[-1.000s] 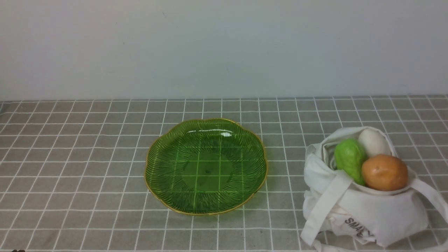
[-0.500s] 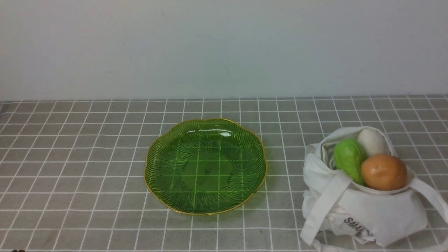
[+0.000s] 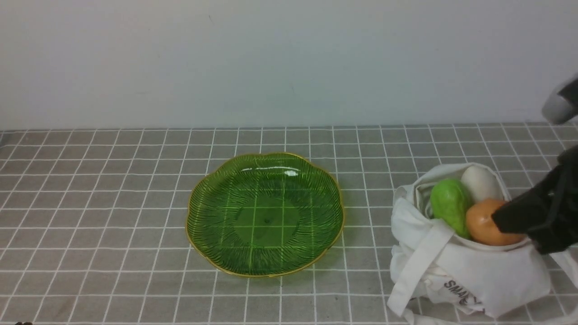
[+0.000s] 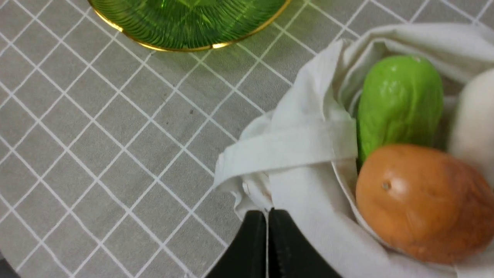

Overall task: Take vegetables from bag on grey coffee tablecloth place on plate.
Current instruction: 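Reach into the bag and grasp the item inside with the right gripper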

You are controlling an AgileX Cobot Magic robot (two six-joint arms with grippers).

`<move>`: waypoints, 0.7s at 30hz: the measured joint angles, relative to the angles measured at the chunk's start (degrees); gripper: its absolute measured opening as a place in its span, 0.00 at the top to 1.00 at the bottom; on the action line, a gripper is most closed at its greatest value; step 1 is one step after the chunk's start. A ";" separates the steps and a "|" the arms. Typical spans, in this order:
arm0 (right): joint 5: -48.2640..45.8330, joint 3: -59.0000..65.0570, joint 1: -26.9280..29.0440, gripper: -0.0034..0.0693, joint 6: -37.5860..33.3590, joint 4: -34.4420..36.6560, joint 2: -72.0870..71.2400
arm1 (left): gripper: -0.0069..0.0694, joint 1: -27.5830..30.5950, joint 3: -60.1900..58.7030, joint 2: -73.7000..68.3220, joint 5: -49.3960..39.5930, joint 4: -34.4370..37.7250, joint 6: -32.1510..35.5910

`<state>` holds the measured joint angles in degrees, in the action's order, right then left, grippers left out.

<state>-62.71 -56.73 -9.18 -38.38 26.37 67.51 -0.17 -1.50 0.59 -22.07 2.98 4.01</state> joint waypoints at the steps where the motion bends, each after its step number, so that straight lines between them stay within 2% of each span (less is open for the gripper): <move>1: 0.48 -0.22 -0.82 0.93 0.96 -0.26 0.45 | 0.92 0.00 0.00 0.00 0.00 0.00 0.00; 4: 1.02 -1.62 -2.68 0.87 4.04 -1.96 2.18 | 0.92 0.00 0.00 0.00 0.00 0.00 0.00; 7: 0.91 -5.18 -4.48 0.70 8.08 -7.90 4.53 | 0.92 0.00 0.00 0.00 0.00 0.00 0.00; 8: 0.91 -5.36 -4.51 0.69 8.32 -7.90 4.53 | 0.92 0.00 0.00 0.00 0.00 0.00 0.00; 10: 0.91 -7.17 -4.71 0.48 10.95 -14.78 6.90 | 0.92 0.00 0.00 0.00 0.00 0.00 0.00; 11: 0.91 -7.18 -4.71 0.45 11.45 -15.66 7.26 | 0.92 0.00 0.00 0.00 0.00 0.00 0.00; 14: 0.52 -7.40 -4.78 0.23 15.78 -21.02 10.34 | 0.92 0.00 0.00 0.00 0.00 0.00 0.00; 16: 0.52 -7.40 -4.78 0.15 16.97 -22.10 11.61 | 0.92 0.00 0.00 0.00 0.00 0.00 0.00; 17: 0.77 -7.40 -4.85 0.08 17.93 -22.62 12.92 | 0.92 0.00 0.00 0.00 0.00 0.00 0.00; 20: 1.50 -7.40 -5.28 0.03 18.54 -23.95 14.32 | 0.92 0.00 0.00 0.00 0.00 0.00 0.00; 21: 2.22 -7.40 -5.89 0.01 18.70 -26.37 15.49 | 0.92 0.00 0.00 0.00 0.00 0.00 0.00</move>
<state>-60.49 -64.13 -15.07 -19.68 0.00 83.00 -0.17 -1.50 0.59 -22.07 2.98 4.01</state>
